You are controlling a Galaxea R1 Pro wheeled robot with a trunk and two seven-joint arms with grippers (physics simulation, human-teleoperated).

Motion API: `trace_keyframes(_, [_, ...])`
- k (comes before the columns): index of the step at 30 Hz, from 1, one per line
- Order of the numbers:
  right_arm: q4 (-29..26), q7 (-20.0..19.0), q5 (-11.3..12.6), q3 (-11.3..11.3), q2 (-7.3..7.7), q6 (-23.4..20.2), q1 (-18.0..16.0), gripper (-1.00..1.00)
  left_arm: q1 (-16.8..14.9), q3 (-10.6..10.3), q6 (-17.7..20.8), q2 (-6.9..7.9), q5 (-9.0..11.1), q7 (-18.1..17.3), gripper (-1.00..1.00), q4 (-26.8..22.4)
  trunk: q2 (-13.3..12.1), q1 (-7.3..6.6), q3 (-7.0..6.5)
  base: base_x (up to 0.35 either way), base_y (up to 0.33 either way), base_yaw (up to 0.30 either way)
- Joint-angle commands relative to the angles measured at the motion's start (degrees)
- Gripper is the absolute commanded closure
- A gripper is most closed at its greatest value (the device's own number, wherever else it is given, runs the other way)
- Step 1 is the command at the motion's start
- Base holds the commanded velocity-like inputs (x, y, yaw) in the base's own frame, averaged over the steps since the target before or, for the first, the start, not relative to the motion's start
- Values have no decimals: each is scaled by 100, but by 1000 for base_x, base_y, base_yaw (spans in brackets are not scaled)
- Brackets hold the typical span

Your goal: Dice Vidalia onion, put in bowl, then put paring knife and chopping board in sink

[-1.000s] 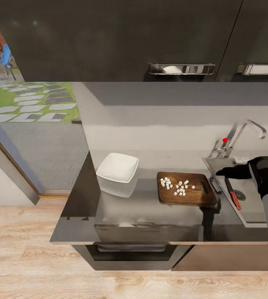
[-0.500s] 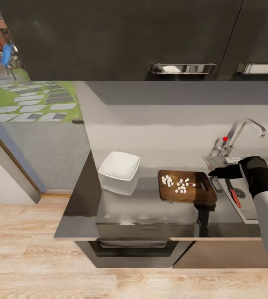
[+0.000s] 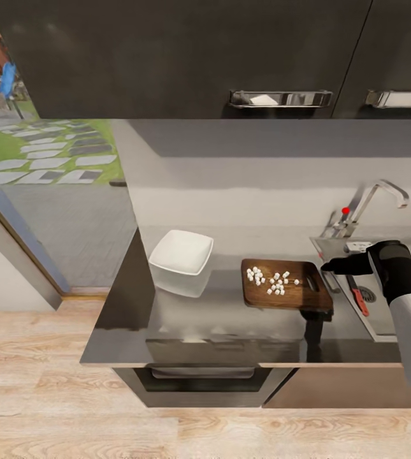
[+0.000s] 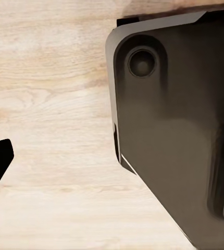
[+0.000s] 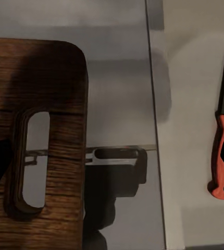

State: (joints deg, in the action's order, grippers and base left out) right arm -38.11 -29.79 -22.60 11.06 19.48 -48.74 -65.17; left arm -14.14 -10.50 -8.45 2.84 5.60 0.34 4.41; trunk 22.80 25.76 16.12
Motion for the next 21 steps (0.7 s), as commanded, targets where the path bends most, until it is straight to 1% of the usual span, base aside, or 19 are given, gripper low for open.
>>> trace_keyframes(1, [-1,-53,-60,15,-4,-13,-5,-100,-10,-49,-43,-3,56,1,-100,25,11,3,20,0,0,0])
trace_keyframes(21, [32,-46,-51,10,-14,-4,-5,-100,-10,-49,-43,6,56,1,-100,25,11,3,204,0,0,0])
